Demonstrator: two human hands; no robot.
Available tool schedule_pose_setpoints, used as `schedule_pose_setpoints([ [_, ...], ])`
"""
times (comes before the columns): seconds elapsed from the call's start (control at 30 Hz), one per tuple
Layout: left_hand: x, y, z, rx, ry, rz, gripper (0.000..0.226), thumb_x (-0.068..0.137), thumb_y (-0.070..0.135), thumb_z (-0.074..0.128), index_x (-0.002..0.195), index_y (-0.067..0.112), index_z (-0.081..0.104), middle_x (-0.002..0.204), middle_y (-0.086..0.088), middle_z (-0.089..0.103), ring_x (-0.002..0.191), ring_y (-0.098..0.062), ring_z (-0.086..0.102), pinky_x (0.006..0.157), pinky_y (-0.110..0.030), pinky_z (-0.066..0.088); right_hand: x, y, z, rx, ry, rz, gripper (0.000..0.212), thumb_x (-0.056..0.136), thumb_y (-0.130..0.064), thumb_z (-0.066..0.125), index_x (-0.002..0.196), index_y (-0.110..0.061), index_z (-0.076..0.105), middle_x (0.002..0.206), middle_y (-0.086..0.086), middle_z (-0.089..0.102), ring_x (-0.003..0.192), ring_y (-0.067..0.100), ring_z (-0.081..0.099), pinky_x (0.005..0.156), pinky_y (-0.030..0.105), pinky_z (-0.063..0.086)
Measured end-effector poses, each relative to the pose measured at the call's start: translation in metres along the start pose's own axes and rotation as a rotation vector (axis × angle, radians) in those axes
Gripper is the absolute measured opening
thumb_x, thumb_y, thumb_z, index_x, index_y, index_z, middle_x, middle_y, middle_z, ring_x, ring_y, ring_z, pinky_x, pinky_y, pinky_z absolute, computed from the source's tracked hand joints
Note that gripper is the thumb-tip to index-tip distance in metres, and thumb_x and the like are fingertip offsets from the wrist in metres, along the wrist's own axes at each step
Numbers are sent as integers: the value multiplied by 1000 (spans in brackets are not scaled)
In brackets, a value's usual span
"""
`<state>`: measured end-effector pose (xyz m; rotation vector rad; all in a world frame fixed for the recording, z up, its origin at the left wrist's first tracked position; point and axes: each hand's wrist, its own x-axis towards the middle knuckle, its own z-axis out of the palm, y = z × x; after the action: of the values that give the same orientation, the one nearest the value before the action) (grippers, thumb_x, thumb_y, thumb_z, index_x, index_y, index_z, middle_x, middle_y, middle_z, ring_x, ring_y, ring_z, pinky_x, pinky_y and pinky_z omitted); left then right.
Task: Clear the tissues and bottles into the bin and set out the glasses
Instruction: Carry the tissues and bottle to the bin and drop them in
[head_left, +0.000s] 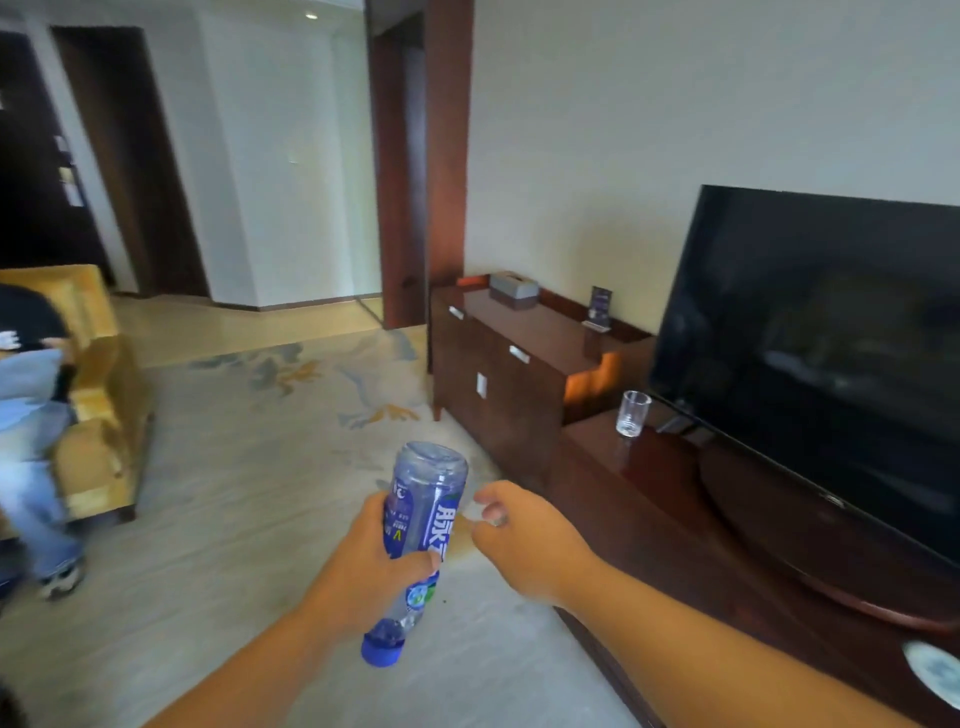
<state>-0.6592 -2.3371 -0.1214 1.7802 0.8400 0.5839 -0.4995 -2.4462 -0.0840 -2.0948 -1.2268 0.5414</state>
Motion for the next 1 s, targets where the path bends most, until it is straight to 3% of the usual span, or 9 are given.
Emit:
schedule_pose_setpoints([
  [0.17, 24, 18, 43, 27, -183, 72, 54, 56, 37, 74, 104, 38, 48, 96, 10, 68, 82, -5, 67, 80, -36, 53, -25, 26, -28, -9, 118, 130, 37, 88, -34, 54, 124, -26, 53, 116, -8, 60, 99, 13, 57, 84, 25, 44],
  [0.3, 35, 31, 79, 22, -343, 140, 53, 57, 36, 75, 103, 36, 49, 95, 6, 68, 80, -3, 67, 76, -33, 53, -56, 49, -51, -35, 242, 262, 35, 89, -33, 54, 123, -28, 53, 115, -9, 59, 97, 13, 57, 80, 24, 45],
  [0.57, 19, 54, 165, -32, -638, 227, 55, 57, 33, 76, 103, 36, 48, 96, 7, 67, 78, 2, 66, 61, -14, 48, -148, 94, -81, -12, 446, 508, 37, 87, -34, 56, 124, -28, 54, 115, -8, 61, 96, 12, 60, 87, 27, 48],
  [0.7, -4, 76, 209, -32, -756, 271, 56, 58, 32, 77, 105, 35, 47, 97, 5, 68, 80, -3, 68, 68, -23, 50, -199, 116, -102, -6, 545, 596, 37, 87, -38, 55, 124, -32, 53, 115, -11, 60, 97, 10, 59, 81, 23, 46],
  [0.83, -38, 103, 261, -42, -855, 324, 56, 60, 32, 77, 106, 36, 47, 99, 5, 68, 83, -4, 68, 68, -20, 51, -257, 143, -123, -5, 631, 660, 38, 87, -40, 56, 124, -34, 52, 112, -14, 58, 95, 7, 59, 80, 23, 48],
  [1.0, -92, 130, 341, -27, -939, 357, 55, 71, 24, 80, 111, 36, 45, 104, 5, 66, 90, -10, 68, 83, -37, 55, -340, 182, -157, -22, 711, 706, 37, 87, -41, 55, 124, -36, 52, 112, -15, 59, 92, 4, 58, 76, 20, 44],
])
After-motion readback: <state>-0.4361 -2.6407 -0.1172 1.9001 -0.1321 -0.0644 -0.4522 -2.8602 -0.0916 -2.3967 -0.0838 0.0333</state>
